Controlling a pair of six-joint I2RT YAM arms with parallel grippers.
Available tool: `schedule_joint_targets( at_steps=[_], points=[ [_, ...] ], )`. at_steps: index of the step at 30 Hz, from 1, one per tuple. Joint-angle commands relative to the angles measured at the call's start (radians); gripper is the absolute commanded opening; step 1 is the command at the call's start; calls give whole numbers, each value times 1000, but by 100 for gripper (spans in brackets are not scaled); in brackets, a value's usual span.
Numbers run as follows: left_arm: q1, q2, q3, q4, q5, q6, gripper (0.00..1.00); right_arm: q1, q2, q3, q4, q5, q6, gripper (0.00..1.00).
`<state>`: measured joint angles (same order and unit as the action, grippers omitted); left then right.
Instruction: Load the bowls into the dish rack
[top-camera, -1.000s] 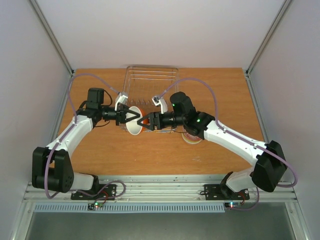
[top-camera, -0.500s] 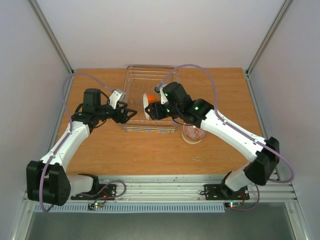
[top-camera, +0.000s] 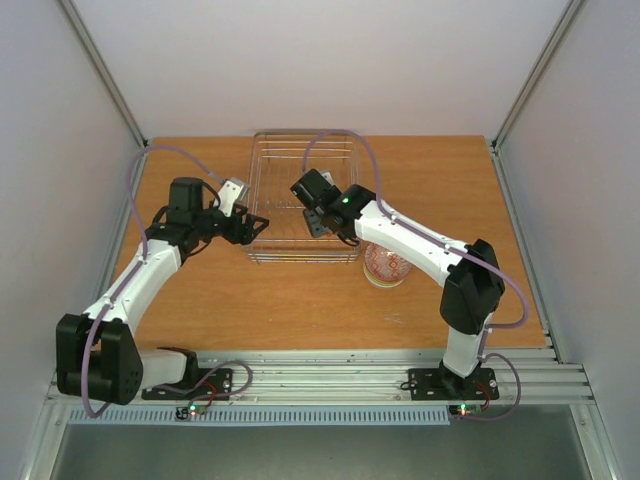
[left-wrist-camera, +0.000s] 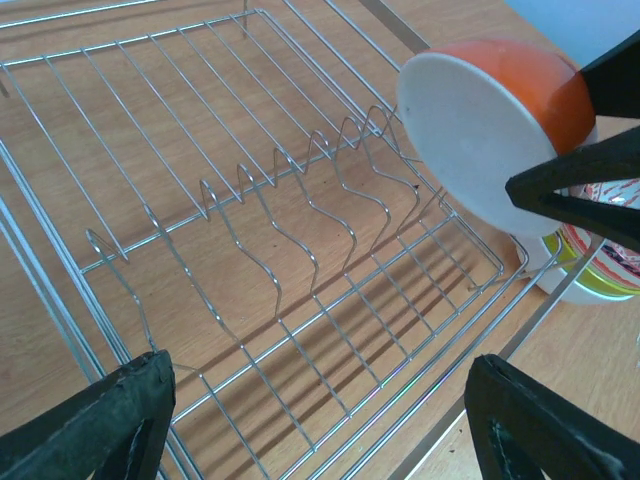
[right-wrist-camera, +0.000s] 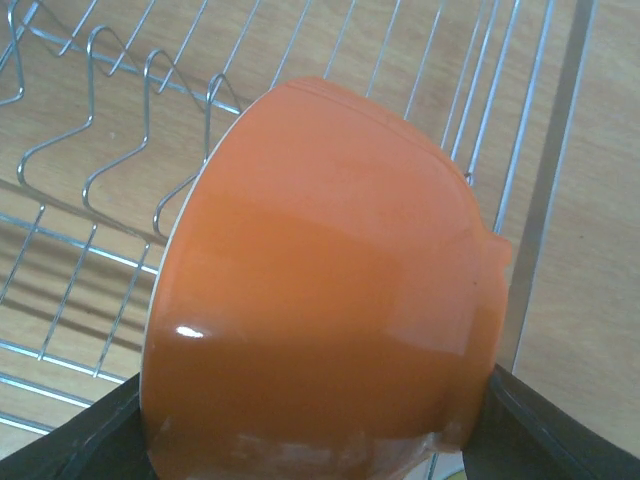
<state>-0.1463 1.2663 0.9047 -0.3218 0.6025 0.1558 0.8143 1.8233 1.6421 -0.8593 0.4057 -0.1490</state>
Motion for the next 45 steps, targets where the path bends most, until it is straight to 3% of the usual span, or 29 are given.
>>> schedule_joint_targets(
  at_steps=[1, 11, 19, 34, 37, 40, 41, 45],
  points=[
    [-1, 17, 14, 21, 8, -2, 80, -1, 23, 54, -43, 124, -21, 1],
    [-1, 33, 12, 24, 22, 1, 80, 2, -31, 18, 9, 137, -35, 1],
    [-1, 40, 16, 20, 33, 1, 80, 2, 45, 44, -20, 192, -37, 1],
    [-1, 34, 17, 9, 51, 2, 80, -36, 198, 92, 15, 144, -49, 2],
    [-1, 36, 17, 8, 55, 4, 80, -40, 210, 83, 32, 123, -56, 16],
    [-1, 36, 17, 7, 57, 6, 80, -40, 194, 55, 71, 90, -70, 54],
    [-1, 36, 17, 7, 58, 7, 80, -40, 183, 45, 83, 81, -70, 62],
    [-1, 38, 17, 6, 60, 9, 80, -40, 116, -16, 138, 56, -79, 82]
  ],
)
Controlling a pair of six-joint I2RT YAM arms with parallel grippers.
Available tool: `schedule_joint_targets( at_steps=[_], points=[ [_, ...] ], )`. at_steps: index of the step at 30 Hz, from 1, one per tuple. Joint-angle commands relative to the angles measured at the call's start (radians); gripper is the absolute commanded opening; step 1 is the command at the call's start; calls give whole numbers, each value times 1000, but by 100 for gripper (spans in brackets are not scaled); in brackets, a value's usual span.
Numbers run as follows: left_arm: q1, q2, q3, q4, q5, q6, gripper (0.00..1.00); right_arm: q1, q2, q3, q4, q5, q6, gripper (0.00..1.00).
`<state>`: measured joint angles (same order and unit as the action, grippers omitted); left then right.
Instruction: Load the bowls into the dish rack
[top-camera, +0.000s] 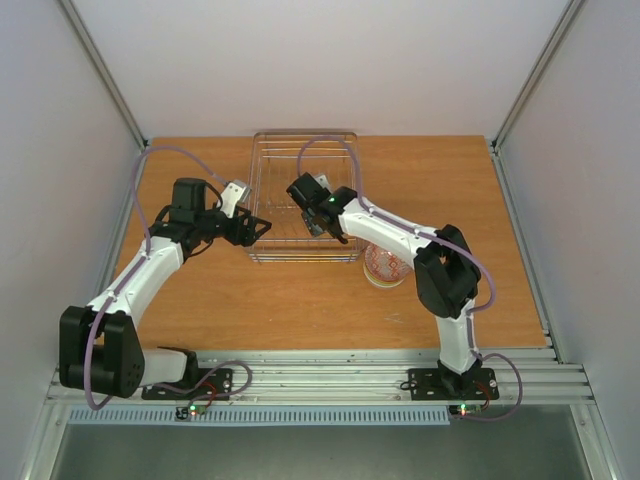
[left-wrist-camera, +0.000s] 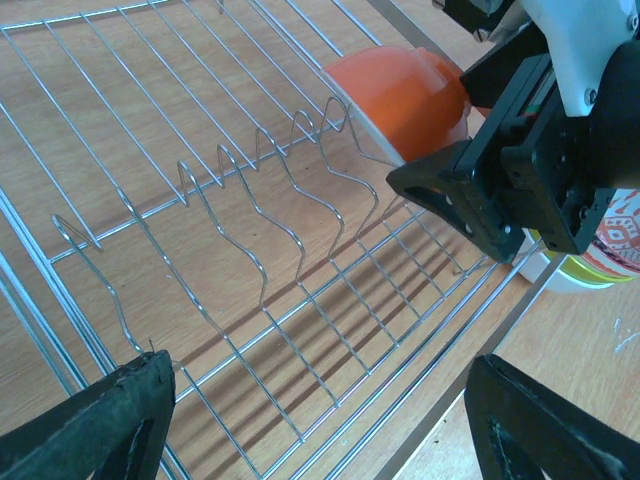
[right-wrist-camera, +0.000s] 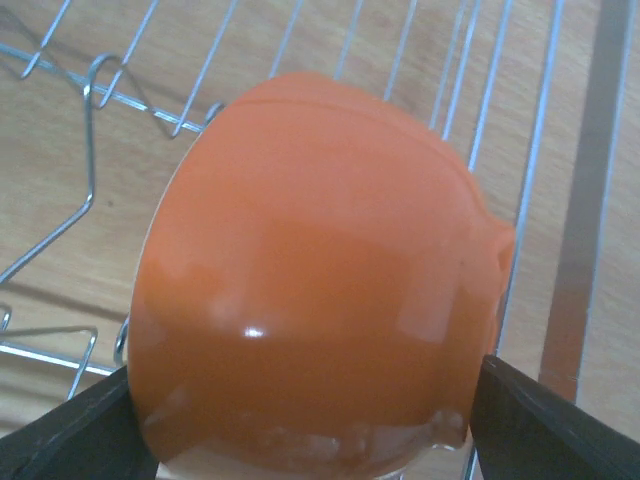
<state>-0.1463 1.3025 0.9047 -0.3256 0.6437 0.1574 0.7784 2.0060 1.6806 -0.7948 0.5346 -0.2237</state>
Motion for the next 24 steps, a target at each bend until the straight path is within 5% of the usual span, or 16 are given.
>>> schedule_joint_targets(
  at_steps=[1, 6, 15, 24],
  points=[
    [-1, 4, 16, 10, 19, 7, 80, -4, -90, -68, 86, -87, -12, 89],
    [-1, 12, 17, 11, 19, 6, 80, -4, -216, -129, 146, -190, -39, 98],
    [-2, 17, 18, 10, 18, 7, 80, -7, -501, -239, 101, -212, -1, 98],
    [-29, 44, 30, -12, 31, 13, 80, -206, -681, -479, 8, -272, 151, 80]
  ],
)
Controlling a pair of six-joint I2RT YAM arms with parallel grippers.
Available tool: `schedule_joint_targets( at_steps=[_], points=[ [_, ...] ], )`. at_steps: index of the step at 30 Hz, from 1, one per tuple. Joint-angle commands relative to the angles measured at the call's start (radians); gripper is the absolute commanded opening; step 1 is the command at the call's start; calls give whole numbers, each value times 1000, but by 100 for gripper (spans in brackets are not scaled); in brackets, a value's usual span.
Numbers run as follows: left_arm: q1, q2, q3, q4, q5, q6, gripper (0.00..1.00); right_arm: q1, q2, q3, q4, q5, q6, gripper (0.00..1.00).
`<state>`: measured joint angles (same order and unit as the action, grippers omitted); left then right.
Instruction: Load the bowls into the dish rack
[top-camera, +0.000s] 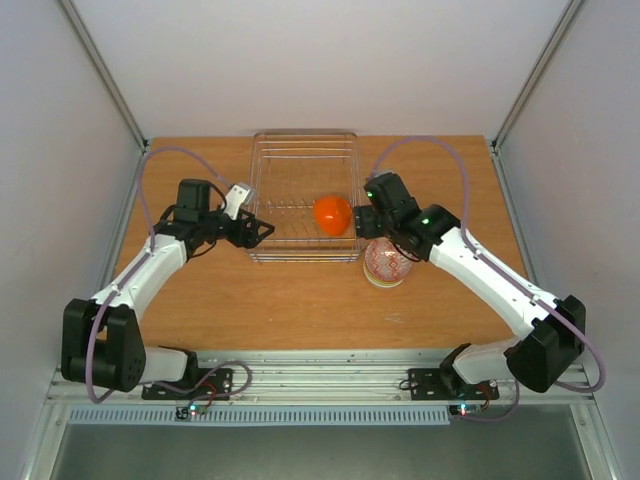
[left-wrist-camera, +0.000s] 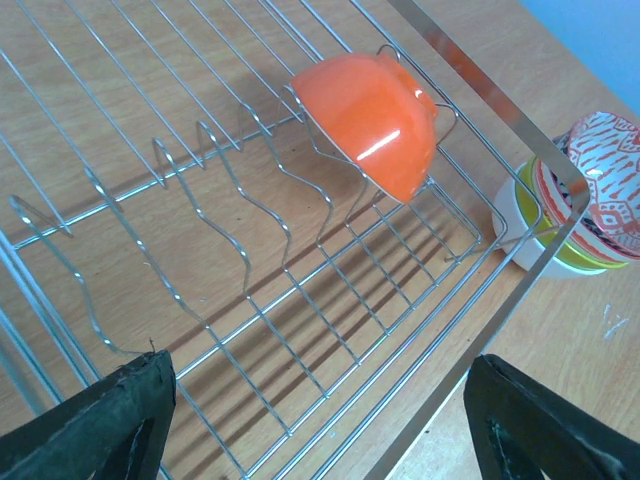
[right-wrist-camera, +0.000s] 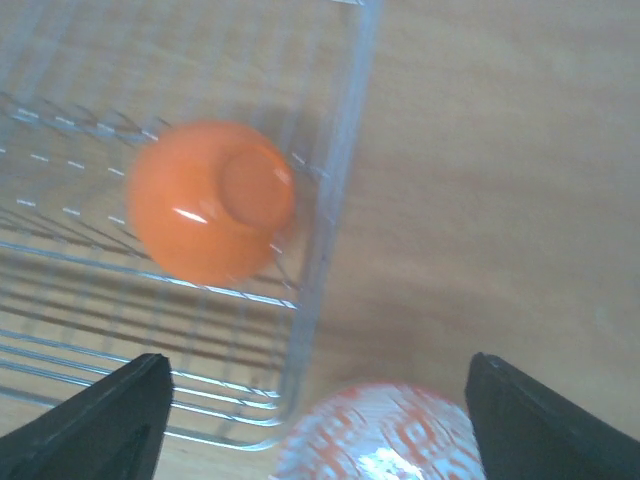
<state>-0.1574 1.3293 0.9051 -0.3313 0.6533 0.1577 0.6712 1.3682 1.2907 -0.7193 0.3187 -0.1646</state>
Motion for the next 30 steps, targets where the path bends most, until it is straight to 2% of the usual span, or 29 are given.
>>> schedule_joint_targets(
  at_steps=[1, 6, 14, 22, 30],
  points=[
    [-22, 18, 31, -10, 20, 16, 80, -131, -59, -113, -72, -76, 104, 77],
    [-34, 16, 32, -14, 8, 25, 80, -210, -124, -196, -119, -109, 139, 64],
    [-44, 27, 35, -19, 5, 29, 80, -234, -147, -307, -98, -133, 163, 51],
    [-45, 27, 35, -20, 7, 29, 80, -257, -147, -376, -74, -126, 163, 49],
    [-47, 32, 37, -21, 4, 31, 80, -259, -122, -396, -43, -158, 163, 35]
  ],
)
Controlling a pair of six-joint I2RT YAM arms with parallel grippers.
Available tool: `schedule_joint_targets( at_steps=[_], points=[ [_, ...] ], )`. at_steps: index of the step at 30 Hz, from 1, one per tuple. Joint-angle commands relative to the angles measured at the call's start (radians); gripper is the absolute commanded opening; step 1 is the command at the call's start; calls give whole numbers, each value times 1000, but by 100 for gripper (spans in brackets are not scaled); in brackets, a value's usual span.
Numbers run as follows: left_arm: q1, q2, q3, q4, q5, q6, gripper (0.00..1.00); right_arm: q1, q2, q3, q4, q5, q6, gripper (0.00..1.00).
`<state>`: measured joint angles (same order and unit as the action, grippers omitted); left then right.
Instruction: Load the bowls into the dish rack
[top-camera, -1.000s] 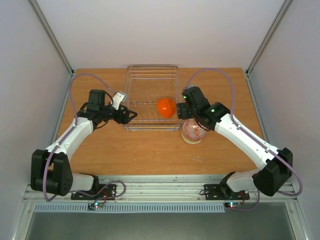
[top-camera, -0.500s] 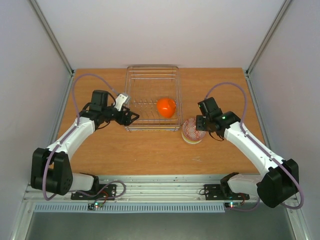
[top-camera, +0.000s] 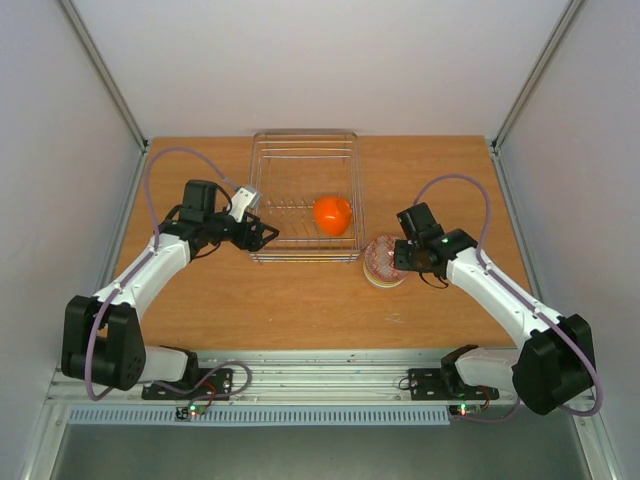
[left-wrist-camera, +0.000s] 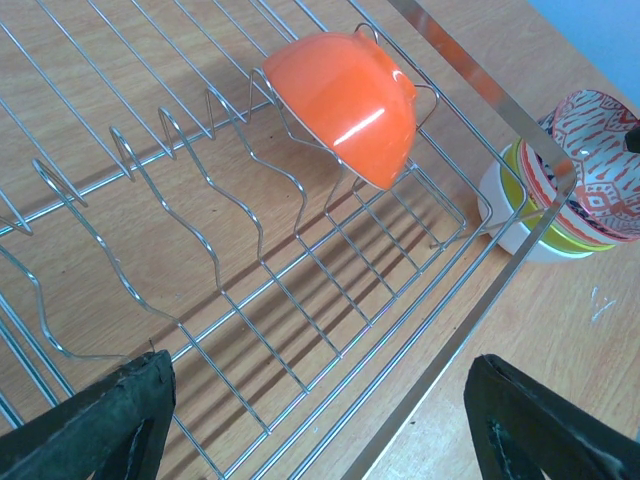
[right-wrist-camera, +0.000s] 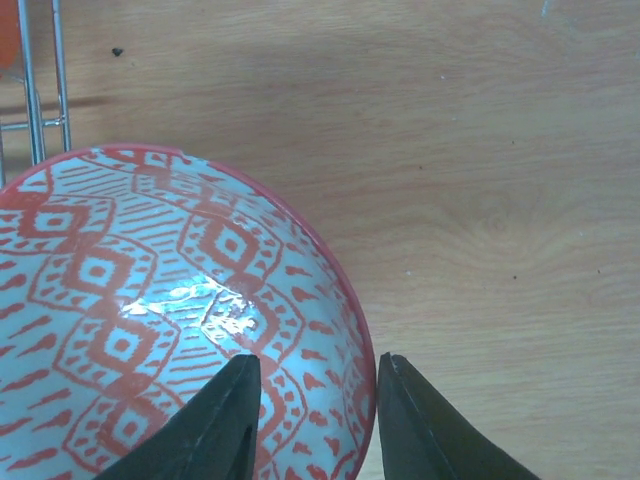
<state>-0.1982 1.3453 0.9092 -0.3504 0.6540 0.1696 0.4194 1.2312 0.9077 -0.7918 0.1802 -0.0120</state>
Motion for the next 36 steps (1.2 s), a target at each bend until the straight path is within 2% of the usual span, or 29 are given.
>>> schedule_joint_targets(
  at_steps=[1, 9, 14, 21, 27, 36],
  points=[
    [-6, 16, 33, -2, 3, 19, 80, -7, 18, -12, 32, -21, 10, 33],
    [-6, 15, 33, -3, 0, 21, 80, -11, 39, -25, 45, -15, 10, 22],
    [-6, 17, 33, -4, -2, 21, 80, -13, 30, -27, 36, -10, 10, 2],
    [-7, 14, 33, -5, -1, 21, 80, -13, -86, 3, 3, -16, -18, 1],
    [-12, 12, 35, -7, 9, 20, 80, -13, -159, 98, -76, 28, -58, 1],
    [-64, -18, 73, -48, 15, 6, 80, 7, -122, 217, -29, -84, -68, 1]
  ],
)
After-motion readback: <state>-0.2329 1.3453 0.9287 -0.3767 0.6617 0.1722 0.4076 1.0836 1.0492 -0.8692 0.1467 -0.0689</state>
